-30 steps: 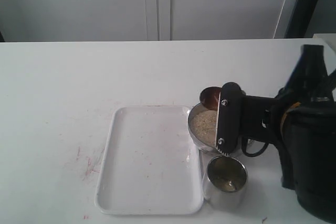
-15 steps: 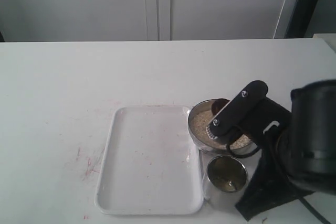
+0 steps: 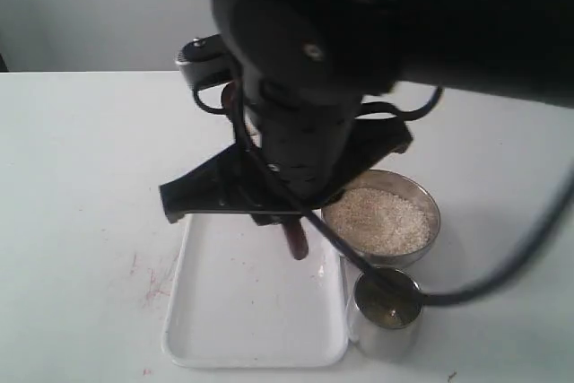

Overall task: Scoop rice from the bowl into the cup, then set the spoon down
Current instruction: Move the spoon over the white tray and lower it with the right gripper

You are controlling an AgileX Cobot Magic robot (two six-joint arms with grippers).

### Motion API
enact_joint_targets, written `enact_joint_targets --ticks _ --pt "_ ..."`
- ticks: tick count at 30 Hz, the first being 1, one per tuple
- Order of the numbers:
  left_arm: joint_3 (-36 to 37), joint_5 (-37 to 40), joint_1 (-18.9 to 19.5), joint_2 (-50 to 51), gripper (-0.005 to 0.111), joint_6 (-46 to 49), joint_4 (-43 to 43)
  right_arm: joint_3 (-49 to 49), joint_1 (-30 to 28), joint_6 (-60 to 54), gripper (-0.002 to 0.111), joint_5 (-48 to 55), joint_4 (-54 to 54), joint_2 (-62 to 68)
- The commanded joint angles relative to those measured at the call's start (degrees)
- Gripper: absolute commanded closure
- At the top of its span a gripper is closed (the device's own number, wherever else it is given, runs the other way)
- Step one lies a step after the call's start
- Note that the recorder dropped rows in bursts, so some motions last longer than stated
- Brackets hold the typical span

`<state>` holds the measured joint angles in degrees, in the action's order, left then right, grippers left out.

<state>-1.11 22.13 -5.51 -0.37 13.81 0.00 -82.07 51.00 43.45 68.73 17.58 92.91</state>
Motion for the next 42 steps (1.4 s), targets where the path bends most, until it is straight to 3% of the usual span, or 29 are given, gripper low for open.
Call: enact_joint_targets --ticks 1,7,42 --pt "0.53 2.77 -0.42 0.37 0.092 -0.33 -0.32 -5.54 -4.45 0.37 0.108 -0.72 -7.5 9.16" --pt "0.53 2.77 -0.42 0.37 0.092 -0.33 -0.32 -6.53 -8.83 0.26 0.108 0.22 -12.34 17.83" --pt "0.53 2.77 -0.42 0.37 0.092 -0.33 -0.32 -8.68 -11.1 0.11 0.108 -2.82 -17.97 26.77"
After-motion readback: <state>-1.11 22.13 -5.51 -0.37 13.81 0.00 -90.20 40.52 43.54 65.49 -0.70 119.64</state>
